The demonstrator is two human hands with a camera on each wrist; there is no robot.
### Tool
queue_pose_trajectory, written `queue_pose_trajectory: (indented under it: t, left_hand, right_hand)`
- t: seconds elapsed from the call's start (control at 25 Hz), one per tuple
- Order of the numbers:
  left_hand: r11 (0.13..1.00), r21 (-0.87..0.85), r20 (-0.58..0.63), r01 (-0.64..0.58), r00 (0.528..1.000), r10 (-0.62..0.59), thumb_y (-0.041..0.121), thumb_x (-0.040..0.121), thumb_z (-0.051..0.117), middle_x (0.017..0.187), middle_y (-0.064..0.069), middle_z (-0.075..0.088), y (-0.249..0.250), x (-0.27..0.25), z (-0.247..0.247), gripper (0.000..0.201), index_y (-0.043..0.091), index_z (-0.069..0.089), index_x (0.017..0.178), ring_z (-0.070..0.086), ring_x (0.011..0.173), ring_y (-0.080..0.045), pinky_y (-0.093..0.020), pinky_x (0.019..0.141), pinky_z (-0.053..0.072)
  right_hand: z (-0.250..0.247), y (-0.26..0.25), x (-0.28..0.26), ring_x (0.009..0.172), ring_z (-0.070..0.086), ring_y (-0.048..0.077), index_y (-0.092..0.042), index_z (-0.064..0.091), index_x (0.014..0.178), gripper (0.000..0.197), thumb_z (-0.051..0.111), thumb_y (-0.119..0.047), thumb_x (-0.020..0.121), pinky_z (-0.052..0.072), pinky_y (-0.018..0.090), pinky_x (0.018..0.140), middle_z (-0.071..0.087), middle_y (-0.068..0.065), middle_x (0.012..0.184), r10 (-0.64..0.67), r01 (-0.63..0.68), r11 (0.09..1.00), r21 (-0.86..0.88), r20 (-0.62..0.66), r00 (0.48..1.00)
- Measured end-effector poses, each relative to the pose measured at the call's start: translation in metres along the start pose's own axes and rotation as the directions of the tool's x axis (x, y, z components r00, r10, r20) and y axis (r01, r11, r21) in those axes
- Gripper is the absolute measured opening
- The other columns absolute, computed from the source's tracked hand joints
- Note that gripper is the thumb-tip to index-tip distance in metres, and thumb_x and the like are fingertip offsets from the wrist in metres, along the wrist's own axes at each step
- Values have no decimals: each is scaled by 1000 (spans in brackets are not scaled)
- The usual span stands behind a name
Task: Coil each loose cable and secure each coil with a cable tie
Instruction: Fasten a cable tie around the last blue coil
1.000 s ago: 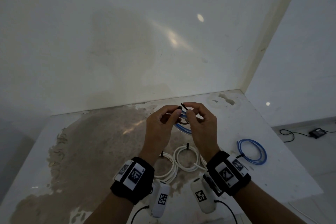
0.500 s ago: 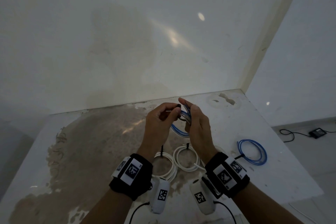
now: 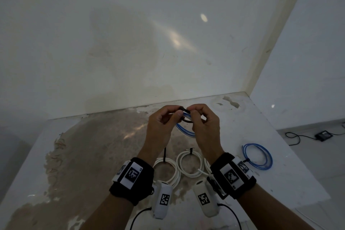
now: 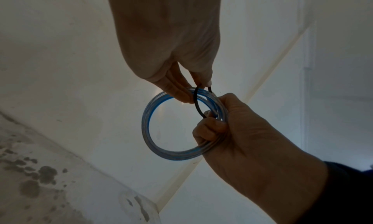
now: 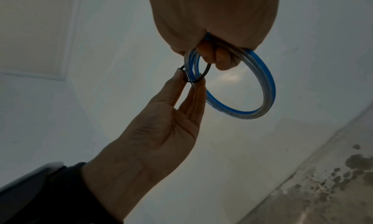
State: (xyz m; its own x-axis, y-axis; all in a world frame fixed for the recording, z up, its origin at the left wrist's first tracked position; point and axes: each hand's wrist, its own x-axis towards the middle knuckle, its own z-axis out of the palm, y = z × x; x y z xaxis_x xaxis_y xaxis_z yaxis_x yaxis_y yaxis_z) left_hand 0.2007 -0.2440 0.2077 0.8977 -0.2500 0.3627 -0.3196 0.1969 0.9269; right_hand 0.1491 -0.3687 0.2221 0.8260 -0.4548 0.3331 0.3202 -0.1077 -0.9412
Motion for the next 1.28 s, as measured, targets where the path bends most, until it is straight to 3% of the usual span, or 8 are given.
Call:
queue_pose_trajectory:
  t: [0.12, 0.36, 0.6, 0.76, 0.88, 1.12, 1.2, 1.28]
  left_hand:
    - [1000, 9, 27, 4, 1000, -4, 6, 91, 63, 93, -9, 74, 0, 2, -1, 13, 5, 71, 102, 70, 86, -33, -42, 81, 57]
    - [999, 40, 89, 23, 996, -26, 9, 88, 66, 90, -7, 75, 1, 5, -7, 14, 6, 72, 101, 71, 81, -27, -32, 76, 56]
    - [991, 133, 74, -8, 997, -2, 15, 89, 65, 91, -4, 75, -2, 4, -10, 15, 15, 74, 101, 70, 80, -23, -30, 74, 57]
    - [973, 220, 86, -68, 995, 50, 12, 90, 66, 97, -1, 74, -6, 3, -9, 16, 18, 75, 101, 69, 88, -20, -34, 78, 56]
    - [958, 266, 84, -107, 993, 87, 16, 92, 64, 100, 0, 74, -7, 1, -7, 16, 19, 74, 103, 69, 94, -19, -36, 82, 56]
    - [995, 74, -12, 63, 998, -63, 5, 91, 64, 86, 0, 74, -3, 3, 0, 8, 8, 69, 96, 72, 81, -22, -32, 76, 58]
    - [992, 101, 17, 69, 997, -71, 6, 91, 64, 85, 1, 74, 0, 3, 0, 7, 9, 69, 95, 72, 80, -20, -30, 76, 57]
    - [989, 118, 46, 85, 995, -91, 7, 90, 65, 86, 0, 75, 2, 3, -2, 8, 9, 70, 95, 72, 82, -20, -30, 77, 58]
  right_hand:
    - [-1, 2, 2, 58, 56, -3, -8, 66, 89, 20, 52, 4, 97, 41, 9, 56, 65, -2, 77, 0, 0, 1000, -13, -8, 1000]
    - [-7, 11, 2, 62, 57, -2, -3, 68, 95, 15, 54, -4, 99, 42, 10, 58, 66, 0, 80, 16, -14, 999, -44, 37, 999]
    - [-9, 16, 3, 67, 60, -3, 2, 67, 101, 16, 59, -11, 99, 44, 9, 59, 69, 11, 90, 28, -25, 999, -46, 56, 998]
    - [-9, 15, 2, 82, 66, 0, 2, 69, 101, 15, 60, -9, 98, 49, 12, 65, 67, 4, 94, 19, -16, 998, -55, 51, 998]
    - [-9, 14, 3, 85, 67, 2, 3, 69, 101, 15, 60, -8, 97, 51, 14, 67, 67, 7, 95, 3, -1, 999, -38, 61, 998]
    - [-7, 16, -1, 59, 57, -4, -3, 62, 93, 6, 57, -1, 97, 43, 9, 55, 62, 2, 79, 64, -63, 998, -22, 26, 998]
    - [-8, 19, -1, 64, 61, -3, -4, 65, 95, 10, 55, 0, 97, 46, 10, 59, 66, 3, 83, 71, -70, 997, -30, 36, 997]
    - [-10, 22, -1, 79, 68, 3, -4, 67, 100, 10, 57, -4, 97, 52, 14, 70, 69, 7, 93, 49, -45, 997, -68, 63, 997]
